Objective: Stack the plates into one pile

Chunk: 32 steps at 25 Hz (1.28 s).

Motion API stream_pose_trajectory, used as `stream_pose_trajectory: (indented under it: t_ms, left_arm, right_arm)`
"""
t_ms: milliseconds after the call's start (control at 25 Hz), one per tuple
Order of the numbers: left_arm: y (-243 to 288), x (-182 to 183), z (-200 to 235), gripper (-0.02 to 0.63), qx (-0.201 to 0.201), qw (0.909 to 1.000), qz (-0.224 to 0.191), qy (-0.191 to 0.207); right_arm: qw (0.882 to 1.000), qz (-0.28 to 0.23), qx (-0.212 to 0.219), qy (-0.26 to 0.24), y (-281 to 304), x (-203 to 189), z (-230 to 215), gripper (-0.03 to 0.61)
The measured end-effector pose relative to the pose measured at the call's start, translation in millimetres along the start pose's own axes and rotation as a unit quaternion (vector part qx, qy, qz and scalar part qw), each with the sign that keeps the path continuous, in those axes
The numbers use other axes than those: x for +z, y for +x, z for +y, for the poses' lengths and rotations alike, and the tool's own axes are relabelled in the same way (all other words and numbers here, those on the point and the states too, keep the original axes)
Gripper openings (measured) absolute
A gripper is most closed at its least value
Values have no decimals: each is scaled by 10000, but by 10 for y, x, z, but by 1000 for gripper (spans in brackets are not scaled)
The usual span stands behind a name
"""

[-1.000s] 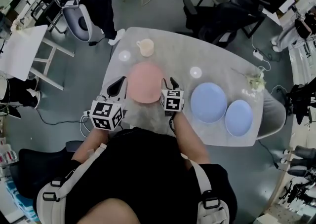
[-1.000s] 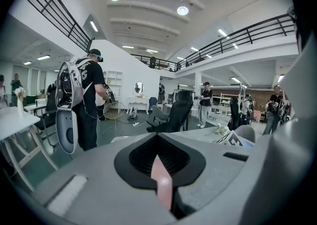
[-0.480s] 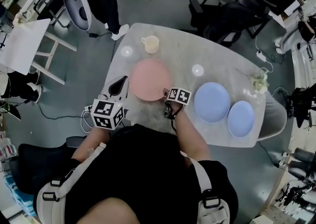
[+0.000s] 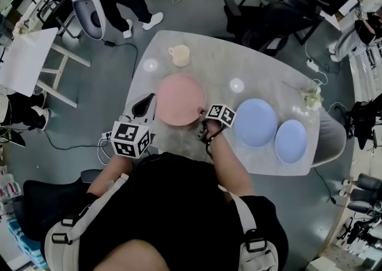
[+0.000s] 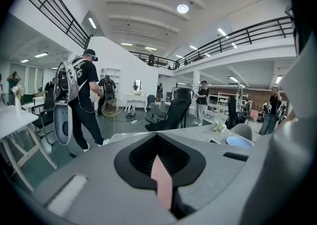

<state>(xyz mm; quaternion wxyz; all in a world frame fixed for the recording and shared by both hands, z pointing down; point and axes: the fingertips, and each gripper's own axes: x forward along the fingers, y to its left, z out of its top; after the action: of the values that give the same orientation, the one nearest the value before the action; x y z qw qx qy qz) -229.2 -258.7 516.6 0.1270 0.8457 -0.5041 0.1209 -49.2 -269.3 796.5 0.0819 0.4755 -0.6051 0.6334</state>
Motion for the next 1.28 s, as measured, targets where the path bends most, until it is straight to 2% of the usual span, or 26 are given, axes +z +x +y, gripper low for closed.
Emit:
stream_pose_trajectory:
  t_ms: [160,400,600,720,880,1040,1160,1280]
  left_arm:
    - [51,52,4,3,-80,10000,-32,-13]
    - [131,140,-23,3,-247,9996,-125,10]
    - [282,185,-192,3,-593,9982,-86,40]
    - [401,186,-384,3,-877,9961,-44,120]
    - [596,204,-752,3,-1323,9908,16,298]
    - [760,231,-1168,3,-1776,9830,32,457]
    - [864,210,-1491,3,-2110,9757,79,586]
    - [967,173,-1815,3,-2432,9672,179,709]
  right_arm:
    - [9988,-216,280,349,-112,66,62,43]
    - [9902,-826,708,878,-459,287,152,43]
    - [9753,-1560,905,1275,-932,572,119,43]
    - [9637,-2072,851,1451,-1265,732,-43,43]
    - [9411,-2747,733,1828,-1777,877,-446,43]
    - [9112,-3400,419,2287,-2320,903,-972,43]
    - [8834,-3844,206,2674,-2698,837,-1404,43]
    - [8482,-4294,101,3100,-3069,720,-1842,43]
